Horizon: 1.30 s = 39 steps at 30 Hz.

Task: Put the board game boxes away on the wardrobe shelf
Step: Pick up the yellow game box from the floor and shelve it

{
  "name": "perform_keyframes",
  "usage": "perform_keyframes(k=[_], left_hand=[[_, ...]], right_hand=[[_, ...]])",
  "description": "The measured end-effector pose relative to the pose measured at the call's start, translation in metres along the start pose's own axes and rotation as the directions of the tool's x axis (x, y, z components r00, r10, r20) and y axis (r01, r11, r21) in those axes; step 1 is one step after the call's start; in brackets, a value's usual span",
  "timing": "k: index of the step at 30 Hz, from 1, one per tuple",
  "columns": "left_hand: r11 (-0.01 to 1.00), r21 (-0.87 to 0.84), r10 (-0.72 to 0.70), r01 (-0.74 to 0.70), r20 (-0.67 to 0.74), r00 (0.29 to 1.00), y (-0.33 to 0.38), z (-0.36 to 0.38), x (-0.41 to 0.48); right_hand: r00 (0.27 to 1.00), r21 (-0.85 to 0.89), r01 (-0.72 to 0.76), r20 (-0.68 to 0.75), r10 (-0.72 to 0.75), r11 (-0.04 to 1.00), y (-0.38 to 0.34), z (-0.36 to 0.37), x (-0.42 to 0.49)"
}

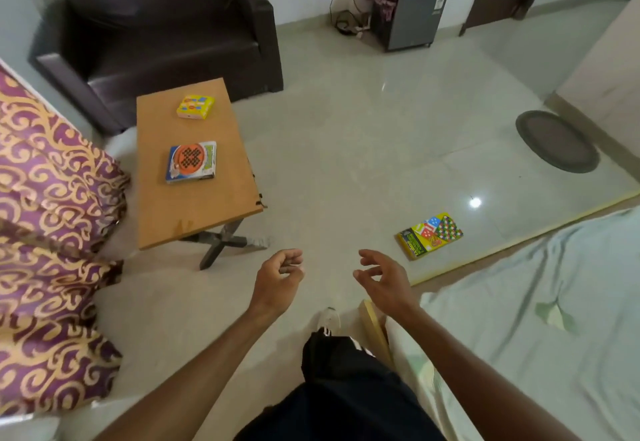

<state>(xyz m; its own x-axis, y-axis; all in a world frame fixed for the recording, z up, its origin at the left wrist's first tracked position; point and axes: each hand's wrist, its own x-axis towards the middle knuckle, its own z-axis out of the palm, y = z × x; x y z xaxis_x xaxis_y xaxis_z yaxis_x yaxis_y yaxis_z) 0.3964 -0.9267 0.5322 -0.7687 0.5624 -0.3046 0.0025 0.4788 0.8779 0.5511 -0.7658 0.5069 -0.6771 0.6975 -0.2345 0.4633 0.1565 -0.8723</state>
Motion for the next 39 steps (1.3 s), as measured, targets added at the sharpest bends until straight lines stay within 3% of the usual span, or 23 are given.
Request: perform_keyframes(k=[4,12,16,19,24,27,29,33,39], left_hand=[[0.999,0.036,0.020,-0.021,0.044,0.999,0.045,0.000,0.100],[0.992,0.076,0.087,-0.102,0.181,0.980,0.130,0.044,0.298],[0.978,0.119,0.127,-0.174,0.325,0.937,0.182,0.095,0.423],[0.951,0.162,0.155,-0.264,0.488,0.859,0.228,0.136,0.494],[0.858,0.200,0.174,-0.473,0.754,0.634,0.315,0.234,0.594],[0.784,0.173,0.139,-0.596,0.887,0.441,0.348,0.304,0.623],[0.718,0.129,0.094,-0.684,0.956,0.279,0.367,0.366,0.631],[0.624,0.021,0.014,-0.781,0.999,0.038,0.385,0.466,0.617],[0.448,-0.207,-0.170,-0.870,0.935,-0.311,0.397,0.590,0.566]], right_hand=[[1.000,0.001,-0.015,-0.001,0.015,1.000,-0.025,-0.010,0.099],[0.986,0.048,-0.083,-0.142,0.089,0.995,-0.041,-0.060,0.268],[0.935,0.120,-0.162,-0.300,0.191,0.980,-0.027,-0.099,0.359],[0.858,0.213,-0.235,-0.412,0.306,0.948,-0.023,-0.128,0.405],[0.620,0.407,-0.292,-0.608,0.496,0.865,-0.022,-0.178,0.460],[0.455,0.530,-0.293,-0.655,0.603,0.796,-0.011,-0.195,0.474],[0.306,0.618,-0.265,-0.674,0.672,0.740,0.005,-0.206,0.481],[0.089,0.711,-0.221,-0.667,0.740,0.668,0.031,-0.229,0.485],[-0.259,0.864,-0.036,-0.494,0.830,0.502,0.072,-0.261,0.478]])
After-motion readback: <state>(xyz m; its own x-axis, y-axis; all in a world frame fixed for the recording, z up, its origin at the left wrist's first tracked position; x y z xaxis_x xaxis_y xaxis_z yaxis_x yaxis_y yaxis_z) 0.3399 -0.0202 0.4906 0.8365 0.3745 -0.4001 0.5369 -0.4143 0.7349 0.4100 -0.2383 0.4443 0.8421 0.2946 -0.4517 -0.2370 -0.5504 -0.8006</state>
